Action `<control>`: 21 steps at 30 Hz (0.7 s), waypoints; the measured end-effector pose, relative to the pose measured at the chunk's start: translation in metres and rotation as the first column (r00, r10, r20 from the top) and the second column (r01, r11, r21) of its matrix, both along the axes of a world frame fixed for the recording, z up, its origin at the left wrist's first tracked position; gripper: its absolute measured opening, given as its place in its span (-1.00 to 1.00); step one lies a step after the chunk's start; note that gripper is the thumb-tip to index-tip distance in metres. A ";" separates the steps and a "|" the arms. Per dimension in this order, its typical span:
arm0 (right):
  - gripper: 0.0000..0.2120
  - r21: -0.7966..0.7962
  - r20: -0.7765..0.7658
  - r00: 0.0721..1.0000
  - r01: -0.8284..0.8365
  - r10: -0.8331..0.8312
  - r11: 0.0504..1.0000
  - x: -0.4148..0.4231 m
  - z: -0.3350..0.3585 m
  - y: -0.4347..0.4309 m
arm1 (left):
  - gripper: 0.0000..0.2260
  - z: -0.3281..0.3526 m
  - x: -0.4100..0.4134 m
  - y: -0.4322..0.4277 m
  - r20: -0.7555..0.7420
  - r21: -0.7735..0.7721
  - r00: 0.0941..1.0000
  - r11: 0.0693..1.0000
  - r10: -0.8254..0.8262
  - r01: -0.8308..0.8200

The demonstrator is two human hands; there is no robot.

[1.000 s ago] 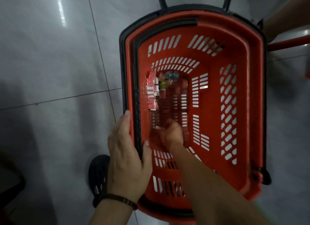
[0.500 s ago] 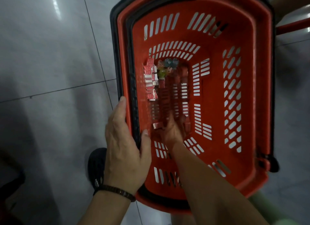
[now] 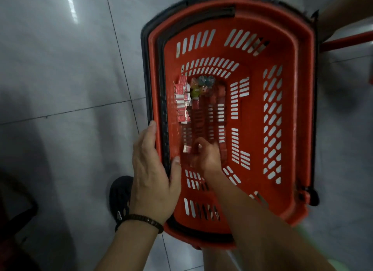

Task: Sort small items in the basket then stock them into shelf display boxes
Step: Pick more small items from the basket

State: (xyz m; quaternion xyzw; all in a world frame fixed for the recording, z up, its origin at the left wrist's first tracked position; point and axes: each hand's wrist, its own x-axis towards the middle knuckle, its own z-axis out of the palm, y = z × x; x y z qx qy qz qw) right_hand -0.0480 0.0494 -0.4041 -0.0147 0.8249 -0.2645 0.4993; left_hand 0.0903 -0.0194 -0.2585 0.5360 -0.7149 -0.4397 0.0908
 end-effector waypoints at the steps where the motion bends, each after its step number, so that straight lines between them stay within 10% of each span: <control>1: -0.67 0.005 -0.050 0.998 -0.037 0.037 0.999 -0.004 0.023 -0.004 | -0.24 0.011 -0.003 -0.003 0.026 0.022 0.999 0.999 0.035 -0.036; 6: -0.74 -0.141 -0.300 0.930 -0.262 0.211 0.955 -0.007 0.187 -0.030 | -0.54 0.104 -0.011 -0.017 -0.021 0.159 0.938 0.927 0.347 -0.340; 11: -0.65 -0.222 -0.463 0.854 -0.372 0.238 0.901 0.011 0.394 -0.061 | -0.71 0.268 -0.024 -0.045 -0.218 0.748 0.770 0.609 0.600 -0.263; 21: -0.62 -0.476 -0.583 0.789 -0.527 0.196 0.704 0.050 0.691 -0.094 | -0.71 0.540 0.025 -0.075 -0.308 0.796 0.600 0.546 0.738 -0.262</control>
